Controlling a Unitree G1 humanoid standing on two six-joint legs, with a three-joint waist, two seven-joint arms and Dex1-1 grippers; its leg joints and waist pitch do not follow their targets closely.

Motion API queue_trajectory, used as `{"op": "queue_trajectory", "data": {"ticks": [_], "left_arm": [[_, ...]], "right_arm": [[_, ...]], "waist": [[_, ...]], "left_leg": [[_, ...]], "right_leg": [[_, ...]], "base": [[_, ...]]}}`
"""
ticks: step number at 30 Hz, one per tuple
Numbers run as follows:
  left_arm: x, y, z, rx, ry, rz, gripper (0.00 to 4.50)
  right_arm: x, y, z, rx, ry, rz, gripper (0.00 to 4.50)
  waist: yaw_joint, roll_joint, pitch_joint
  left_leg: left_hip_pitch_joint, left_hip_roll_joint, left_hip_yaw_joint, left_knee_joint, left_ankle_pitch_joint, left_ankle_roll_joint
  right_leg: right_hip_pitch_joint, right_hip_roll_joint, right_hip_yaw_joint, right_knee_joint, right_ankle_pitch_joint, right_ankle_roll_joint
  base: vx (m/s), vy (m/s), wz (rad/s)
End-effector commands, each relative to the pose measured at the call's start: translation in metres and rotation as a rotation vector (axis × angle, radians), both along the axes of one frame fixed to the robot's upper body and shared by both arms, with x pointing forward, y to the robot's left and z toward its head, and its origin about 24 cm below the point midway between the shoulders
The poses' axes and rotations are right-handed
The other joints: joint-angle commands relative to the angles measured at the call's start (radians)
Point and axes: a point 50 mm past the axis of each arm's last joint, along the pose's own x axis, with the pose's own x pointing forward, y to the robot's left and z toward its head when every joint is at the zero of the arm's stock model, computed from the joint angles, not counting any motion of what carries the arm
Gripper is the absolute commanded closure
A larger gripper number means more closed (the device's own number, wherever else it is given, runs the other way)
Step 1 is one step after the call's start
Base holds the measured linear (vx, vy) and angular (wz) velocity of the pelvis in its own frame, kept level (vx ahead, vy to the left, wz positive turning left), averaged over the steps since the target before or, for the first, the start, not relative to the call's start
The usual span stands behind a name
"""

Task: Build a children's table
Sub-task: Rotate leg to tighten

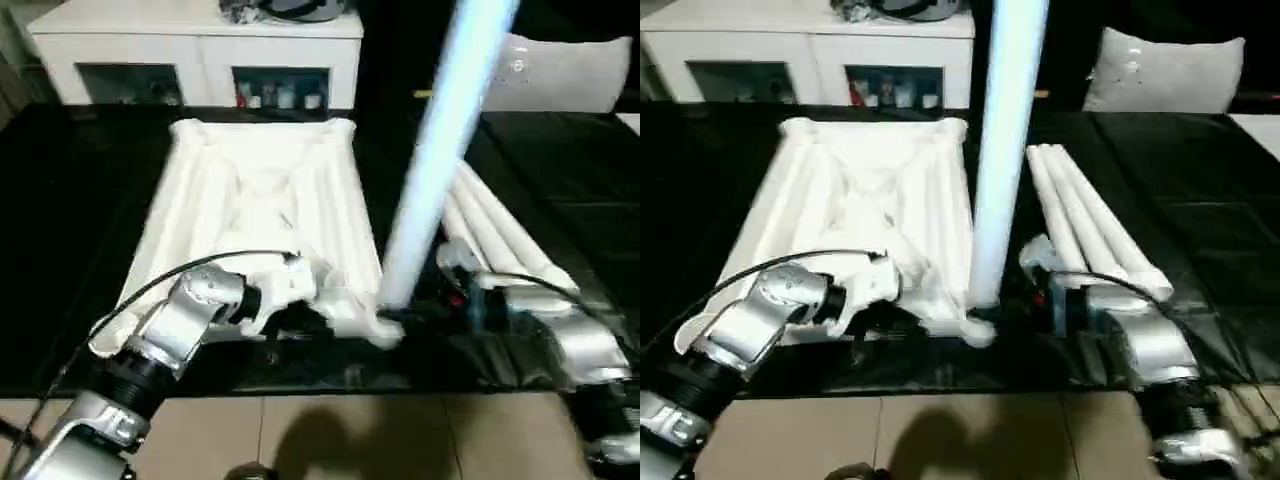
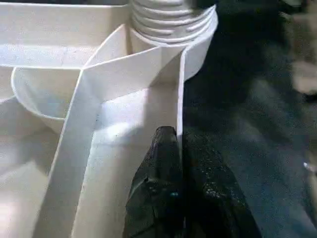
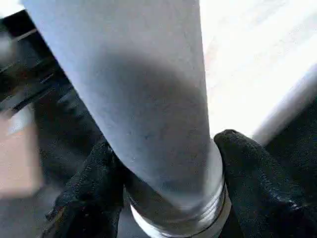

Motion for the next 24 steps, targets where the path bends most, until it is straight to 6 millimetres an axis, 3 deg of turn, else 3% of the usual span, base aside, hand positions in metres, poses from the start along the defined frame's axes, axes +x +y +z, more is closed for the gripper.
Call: {"op": "queue_trajectory", "data": {"ticks": [1, 4, 5, 9, 11, 13, 14, 15, 19, 24], "left_arm": [[0.001, -0.028, 0.011, -0.103, -0.015, 0.036, 4.50], [0.004, -0.035, 0.013, -0.124, -0.010, 0.097, 4.50], [0.009, -0.046, 0.014, -0.144, -0.014, 0.176, 4.50], [0.013, -0.064, 0.017, -0.168, -0.044, 0.266, 4.50], [0.012, -0.067, 0.017, -0.144, -0.065, 0.260, 4.50], [0.012, -0.066, 0.016, -0.131, -0.071, 0.249, 4.50], [0.011, -0.064, 0.016, -0.127, -0.071, 0.249, 4.50], [0.012, -0.061, 0.015, -0.120, -0.073, 0.248, 4.50], [0.014, -0.051, 0.013, -0.088, -0.090, 0.252, 4.50], [0.013, -0.039, 0.012, -0.068, -0.109, 0.168, 4.50]], "right_arm": [[0.013, 0.009, -0.006, -0.031, 0.036, -0.167, 1.99], [0.019, 0.013, -0.008, -0.035, 0.056, -0.246, 1.99], [0.026, 0.016, -0.011, -0.074, 0.056, -0.329, 1.99], [0.031, 0.022, -0.012, -0.085, 0.027, -0.383, 1.99], [0.031, 0.022, -0.012, -0.089, 0.012, -0.386, 1.29], [0.029, 0.021, -0.011, -0.083, 0.005, -0.373, 1.26], [0.028, 0.021, -0.011, -0.074, 0.006, -0.370, 1.26], [0.027, 0.019, -0.010, -0.067, -0.004, -0.363, 1.02], [0.022, 0.014, -0.007, -0.040, -0.038, -0.322, 0.72], [0.013, -0.002, 0.001, -0.034, -0.082, -0.223, 0.30]], "waist": [[-0.011, -0.008, -0.047], [-0.023, -0.009, -0.049], [-0.026, -0.008, -0.049], [-0.022, -0.010, -0.052], [-0.014, -0.011, -0.056], [-0.011, -0.011, -0.057], [-0.009, -0.006, -0.057], [-0.007, -0.008, -0.057], [0.002, -0.006, -0.055], [0.012, -0.007, -0.050]], "left_leg": [[0.023, 0.061, -0.045, -0.081, -0.318, -0.047], [0.025, 0.058, -0.040, -0.075, -0.306, -0.030], [0.023, 0.058, -0.038, -0.075, -0.300, -0.025], [0.023, 0.058, -0.034, -0.069, -0.245, -0.001], [0.017, 0.057, -0.032, -0.065, -0.177, 0.031], [0.017, 0.056, -0.030, -0.063, -0.151, 0.049], [0.018, 0.057, -0.031, -0.062, -0.147, 0.051], [0.016, 0.057, -0.029, -0.062, -0.141, 0.058], [0.019, 0.061, -0.031, -0.064, -0.160, 0.058], [0.022, 0.065, -0.033, -0.070, -0.207, 0.037]], "right_leg": [[0.020, -0.089, 0.033, -0.087, -0.357, -0.204], [0.020, -0.085, 0.035, -0.094, -0.307, -0.200], [0.017, -0.085, 0.037, -0.091, -0.290, -0.206], [0.023, -0.084, 0.036, -0.091, -0.215, -0.215], [0.030, -0.082, 0.034, -0.083, -0.121, -0.223], [0.031, -0.081, 0.032, -0.079, -0.076, -0.231], [0.031, -0.082, 0.032, -0.078, -0.068, -0.235], [0.033, -0.083, 0.032, -0.077, -0.051, -0.240], [0.033, -0.083, 0.029, -0.080, -0.071, -0.236], [0.032, -0.085, 0.028, -0.087, -0.148, -0.215]], "base": [[0.000, 0.000, 0.00], [0.000, 0.000, 0.00], [0.000, 0.000, 0.00], [0.000, 0.000, 0.00], [0.000, 0.000, 0.00], [0.000, 0.000, 0.00], [0.000, 0.000, 0.00], [0.000, 0.000, 0.00], [0.000, 0.000, 0.00], [0.000, 0.000, 0.00]]}}
